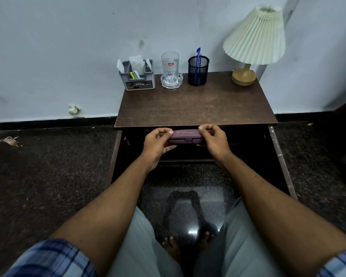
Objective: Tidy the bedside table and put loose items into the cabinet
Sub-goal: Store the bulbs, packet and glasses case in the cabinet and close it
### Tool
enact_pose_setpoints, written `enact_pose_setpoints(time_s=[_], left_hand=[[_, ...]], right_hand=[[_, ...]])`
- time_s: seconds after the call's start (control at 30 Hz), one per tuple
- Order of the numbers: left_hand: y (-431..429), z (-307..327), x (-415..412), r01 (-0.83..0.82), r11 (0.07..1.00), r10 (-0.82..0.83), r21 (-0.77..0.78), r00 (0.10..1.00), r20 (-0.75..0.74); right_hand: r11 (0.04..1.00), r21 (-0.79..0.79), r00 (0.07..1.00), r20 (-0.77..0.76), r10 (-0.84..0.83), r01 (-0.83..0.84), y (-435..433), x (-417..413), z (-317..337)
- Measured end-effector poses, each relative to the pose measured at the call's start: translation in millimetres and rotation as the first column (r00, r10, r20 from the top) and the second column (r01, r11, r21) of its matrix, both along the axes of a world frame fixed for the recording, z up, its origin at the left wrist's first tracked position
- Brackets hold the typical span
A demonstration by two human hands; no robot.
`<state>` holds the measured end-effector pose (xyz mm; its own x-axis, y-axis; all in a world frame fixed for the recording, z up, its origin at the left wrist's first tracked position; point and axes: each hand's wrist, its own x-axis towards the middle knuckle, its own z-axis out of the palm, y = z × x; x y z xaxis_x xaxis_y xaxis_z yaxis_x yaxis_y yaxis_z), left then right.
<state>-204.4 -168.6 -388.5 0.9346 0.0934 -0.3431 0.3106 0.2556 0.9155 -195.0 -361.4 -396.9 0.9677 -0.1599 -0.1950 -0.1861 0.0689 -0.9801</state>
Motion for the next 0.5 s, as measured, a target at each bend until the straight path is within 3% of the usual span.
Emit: enact_pose_setpoints(time_s=[0.23,0.37,0.5], left_hand=[[-2.5,0.7,-0.5,-0.032,0.999,0.032,-0.033,0.999,-0.013],[-3.9,2.4,0.5,-0.039,0.999,0.039,-0.031,0.999,-0.02],[-2.6,6.4,0.4,-0.042,0.99,0.041,-0.137,0.999,-0.009]], right_hand=[[0.995,-0.098,0.999,0.024,-0.021,0.023,-2.2,3.9,-4.3],[0.999,-0.049,0.999,0.032,-0.011,0.012,-2.1,3.4,-1.5],[0.994,0.089,0.998,-0.003,-0.064,0.064,-3.3,4.1,4.2]])
